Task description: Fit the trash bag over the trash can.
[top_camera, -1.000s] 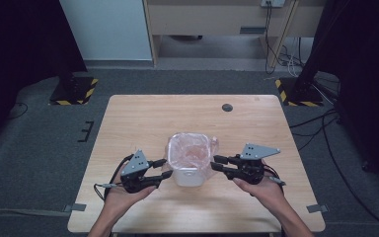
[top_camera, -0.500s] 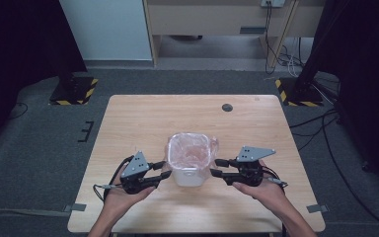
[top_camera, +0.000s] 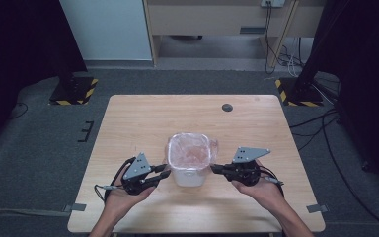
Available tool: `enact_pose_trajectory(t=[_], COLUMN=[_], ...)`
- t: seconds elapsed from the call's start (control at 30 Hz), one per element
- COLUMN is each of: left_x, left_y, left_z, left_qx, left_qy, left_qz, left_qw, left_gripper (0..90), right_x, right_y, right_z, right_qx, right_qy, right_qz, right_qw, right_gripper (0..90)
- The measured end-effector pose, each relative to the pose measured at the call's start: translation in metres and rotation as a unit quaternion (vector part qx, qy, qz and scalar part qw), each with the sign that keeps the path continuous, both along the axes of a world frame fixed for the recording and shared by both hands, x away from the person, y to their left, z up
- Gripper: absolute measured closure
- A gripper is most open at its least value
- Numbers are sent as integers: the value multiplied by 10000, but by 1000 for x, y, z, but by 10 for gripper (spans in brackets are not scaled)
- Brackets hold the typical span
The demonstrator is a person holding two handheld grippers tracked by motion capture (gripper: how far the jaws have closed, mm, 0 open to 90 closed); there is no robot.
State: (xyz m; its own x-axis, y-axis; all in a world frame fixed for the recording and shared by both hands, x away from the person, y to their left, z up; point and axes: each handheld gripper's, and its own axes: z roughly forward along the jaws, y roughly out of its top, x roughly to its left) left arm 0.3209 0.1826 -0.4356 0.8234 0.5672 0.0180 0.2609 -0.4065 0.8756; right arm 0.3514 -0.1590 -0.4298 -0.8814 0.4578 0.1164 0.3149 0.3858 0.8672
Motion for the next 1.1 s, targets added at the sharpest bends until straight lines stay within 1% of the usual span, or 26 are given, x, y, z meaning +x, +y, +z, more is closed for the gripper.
enact_pose_trajectory(t=[0.03, 0.07, 0.1, 0.13, 0.23, 0.3, 0.37, 0.6, 0.63, 0.67, 0.77, 0.87, 0.97, 1.1], left_x=[0, 0, 0, 0, 1, 1, 1, 0, 0, 0, 1, 3, 3, 4], left_y=[1, 1, 1, 1, -1, -2, -4, -5, -6, -6, -7, -8, -9, -9], left_z=[-1, -1, -1, -2, -4, -4, -7, -8, -10, -10, -14, -16, -17, -18], left_qx=[57, 57, 66, 82, 144, 172, 262, 346, 440, 440, 548, 572, 604, 593], left_qy=[-16, -16, -13, -5, -14, -14, -21, -46, -30, -30, 24, 63, 77, 89], left_qz=[12, 12, 31, 44, 33, 13, -42, -64, -64, -64, -23, 29, 70, 117], left_qw=[10000, 10000, 10000, 10000, 9999, 9999, 9996, 9994, 9990, 9990, 9985, 9983, 9981, 9981], left_gripper=[813, 835, 835, 872, 895, 898, 900, 900, 900, 900, 900, 900, 900, 900], right_x=[0, 0, 0, -1, -2, -2, -2, -2, -2, -2, -2, 0, 1, 2], right_y=[-1, -1, -1, -2, -1, -1, 0, 1, 1, 2, 2, 2, 1, 0], right_z=[0, 0, -1, -2, -5, -5, -7, -9, -10, -12, -14, -19, -20, -20], right_qx=[-10, -10, -42, -91, -165, -192, -242, -290, -337, -338, -371, -403, -407, -429], right_qy=[-4, -4, -10, -21, -44, -48, -44, -50, -40, -14, -2, 53, 54, 43], right_qz=[4, 4, 3, 29, 76, 76, 100, 154, 146, 158, 154, 129, 113, 86], right_qw=[10000, 10000, 10000, 10000, 9998, 9998, 9996, 9994, 9993, 9993, 9992, 9991, 9991, 9990], right_gripper=[900, 900, 900, 900, 900, 900, 900, 900, 900, 900, 900, 900, 900, 900])
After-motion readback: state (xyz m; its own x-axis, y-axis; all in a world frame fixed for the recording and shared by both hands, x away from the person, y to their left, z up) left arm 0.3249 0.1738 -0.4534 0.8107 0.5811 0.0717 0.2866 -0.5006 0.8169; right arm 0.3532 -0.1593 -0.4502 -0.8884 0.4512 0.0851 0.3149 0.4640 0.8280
